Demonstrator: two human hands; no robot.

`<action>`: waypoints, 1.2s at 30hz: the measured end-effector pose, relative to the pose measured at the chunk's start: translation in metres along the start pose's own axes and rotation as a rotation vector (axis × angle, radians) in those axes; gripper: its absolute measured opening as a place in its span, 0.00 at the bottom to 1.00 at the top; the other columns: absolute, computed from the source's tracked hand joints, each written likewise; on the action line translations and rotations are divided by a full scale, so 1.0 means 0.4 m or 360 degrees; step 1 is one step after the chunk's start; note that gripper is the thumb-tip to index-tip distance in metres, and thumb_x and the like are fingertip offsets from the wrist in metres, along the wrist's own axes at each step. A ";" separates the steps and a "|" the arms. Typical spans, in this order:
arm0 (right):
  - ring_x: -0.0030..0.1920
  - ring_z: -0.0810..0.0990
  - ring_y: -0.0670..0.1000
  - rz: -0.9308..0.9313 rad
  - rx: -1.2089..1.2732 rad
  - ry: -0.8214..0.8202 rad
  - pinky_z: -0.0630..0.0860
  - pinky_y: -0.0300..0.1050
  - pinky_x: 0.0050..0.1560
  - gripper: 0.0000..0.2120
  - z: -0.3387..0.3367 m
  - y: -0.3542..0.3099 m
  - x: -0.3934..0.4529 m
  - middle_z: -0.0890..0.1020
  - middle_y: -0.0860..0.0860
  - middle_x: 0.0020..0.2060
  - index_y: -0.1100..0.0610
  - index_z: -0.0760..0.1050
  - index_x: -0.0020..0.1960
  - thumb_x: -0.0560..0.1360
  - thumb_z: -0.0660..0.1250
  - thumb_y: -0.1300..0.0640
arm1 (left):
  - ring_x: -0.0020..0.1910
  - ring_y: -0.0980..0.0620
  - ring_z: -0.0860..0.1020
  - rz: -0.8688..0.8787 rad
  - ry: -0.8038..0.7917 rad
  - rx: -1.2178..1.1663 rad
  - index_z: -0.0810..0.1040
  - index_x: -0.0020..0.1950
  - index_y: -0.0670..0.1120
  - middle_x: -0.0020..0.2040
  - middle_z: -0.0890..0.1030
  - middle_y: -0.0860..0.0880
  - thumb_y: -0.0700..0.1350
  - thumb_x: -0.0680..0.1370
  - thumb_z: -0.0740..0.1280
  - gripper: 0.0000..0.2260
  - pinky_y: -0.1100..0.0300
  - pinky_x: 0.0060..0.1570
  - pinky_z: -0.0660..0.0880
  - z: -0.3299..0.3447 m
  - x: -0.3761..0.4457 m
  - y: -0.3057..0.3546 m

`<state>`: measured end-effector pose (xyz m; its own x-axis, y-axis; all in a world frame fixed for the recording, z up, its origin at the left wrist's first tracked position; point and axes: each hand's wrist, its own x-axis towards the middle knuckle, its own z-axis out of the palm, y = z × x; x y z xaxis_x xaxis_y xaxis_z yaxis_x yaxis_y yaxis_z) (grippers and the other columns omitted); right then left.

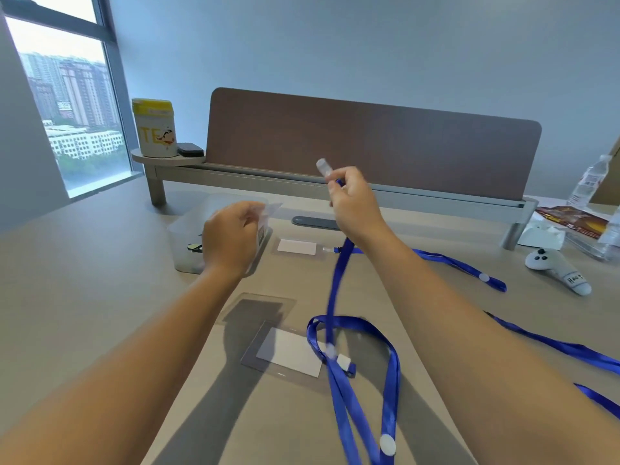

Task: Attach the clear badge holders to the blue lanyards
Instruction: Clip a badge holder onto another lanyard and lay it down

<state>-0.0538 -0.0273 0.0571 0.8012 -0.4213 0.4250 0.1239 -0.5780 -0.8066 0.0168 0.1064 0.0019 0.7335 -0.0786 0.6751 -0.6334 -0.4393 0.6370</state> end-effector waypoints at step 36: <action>0.49 0.80 0.57 0.0023 -0.1536 -0.0903 0.74 0.46 0.45 0.11 0.156 0.231 -0.053 0.83 0.57 0.50 0.60 0.78 0.55 0.76 0.62 0.59 | 0.51 0.44 0.77 -0.0291 -0.0389 0.0165 0.78 0.54 0.42 0.53 0.82 0.41 0.37 0.76 0.61 0.10 0.59 0.49 0.71 -0.027 -0.059 -0.150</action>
<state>-0.0227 -0.0284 -0.0519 0.9803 -0.1952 -0.0293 -0.1965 -0.9793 -0.0484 0.0348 0.1442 -0.0480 0.8782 -0.1971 0.4359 -0.4666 -0.5538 0.6897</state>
